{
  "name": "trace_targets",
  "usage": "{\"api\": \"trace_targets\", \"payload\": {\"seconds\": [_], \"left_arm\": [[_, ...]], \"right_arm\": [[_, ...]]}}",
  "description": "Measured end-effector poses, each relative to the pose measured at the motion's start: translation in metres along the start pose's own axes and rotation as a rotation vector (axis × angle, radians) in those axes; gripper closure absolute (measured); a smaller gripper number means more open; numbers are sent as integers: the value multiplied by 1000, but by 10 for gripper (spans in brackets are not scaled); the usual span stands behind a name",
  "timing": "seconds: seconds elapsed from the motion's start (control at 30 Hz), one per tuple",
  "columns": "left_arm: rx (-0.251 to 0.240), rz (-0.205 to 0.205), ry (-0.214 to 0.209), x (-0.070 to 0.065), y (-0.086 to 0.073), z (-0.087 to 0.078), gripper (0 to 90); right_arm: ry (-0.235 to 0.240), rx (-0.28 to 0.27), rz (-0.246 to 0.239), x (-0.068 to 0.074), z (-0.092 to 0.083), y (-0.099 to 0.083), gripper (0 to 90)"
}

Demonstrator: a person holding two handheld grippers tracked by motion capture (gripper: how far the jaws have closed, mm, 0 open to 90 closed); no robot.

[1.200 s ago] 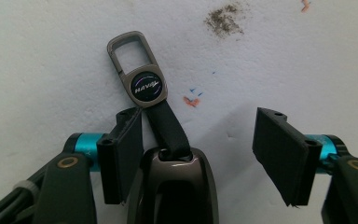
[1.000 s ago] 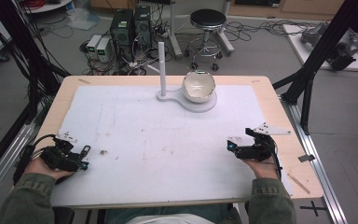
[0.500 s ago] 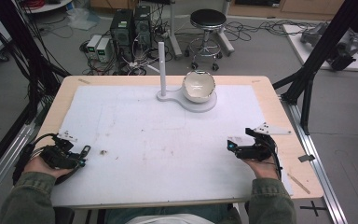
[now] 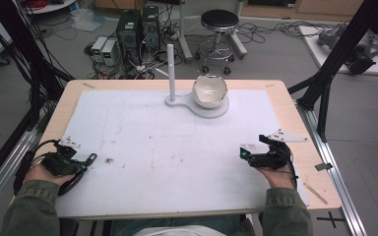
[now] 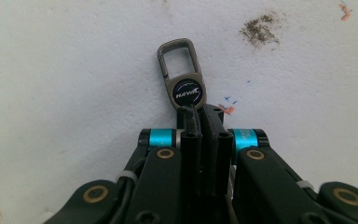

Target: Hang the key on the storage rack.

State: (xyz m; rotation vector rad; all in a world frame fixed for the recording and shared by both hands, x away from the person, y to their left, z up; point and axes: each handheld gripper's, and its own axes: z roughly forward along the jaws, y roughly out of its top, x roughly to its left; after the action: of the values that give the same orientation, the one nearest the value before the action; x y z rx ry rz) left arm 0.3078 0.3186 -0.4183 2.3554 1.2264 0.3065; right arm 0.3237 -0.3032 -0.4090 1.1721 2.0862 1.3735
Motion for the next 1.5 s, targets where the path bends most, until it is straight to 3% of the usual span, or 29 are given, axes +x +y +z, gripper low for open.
{"api": "trace_targets", "payload": {"seconds": [0.13,0.37,0.67,1.03,1.3,1.5], "left_arm": [[-1,0,-4,0,0,0,861],[-19,35,23,0,-1,-3,861],[-39,58,15,-2,12,-19,860],[-21,114,18,0,40,-37,859],[-38,136,26,3,62,-54,859],[-42,149,11,4,79,-54,858]], "right_arm": [[3,0,4,0,0,0,5],[5,-4,4,0,0,0,5],[5,-4,5,-1,0,0,5],[7,3,8,0,1,0,5],[9,4,7,-1,1,0,6],[13,0,7,-1,1,0,5]]}}
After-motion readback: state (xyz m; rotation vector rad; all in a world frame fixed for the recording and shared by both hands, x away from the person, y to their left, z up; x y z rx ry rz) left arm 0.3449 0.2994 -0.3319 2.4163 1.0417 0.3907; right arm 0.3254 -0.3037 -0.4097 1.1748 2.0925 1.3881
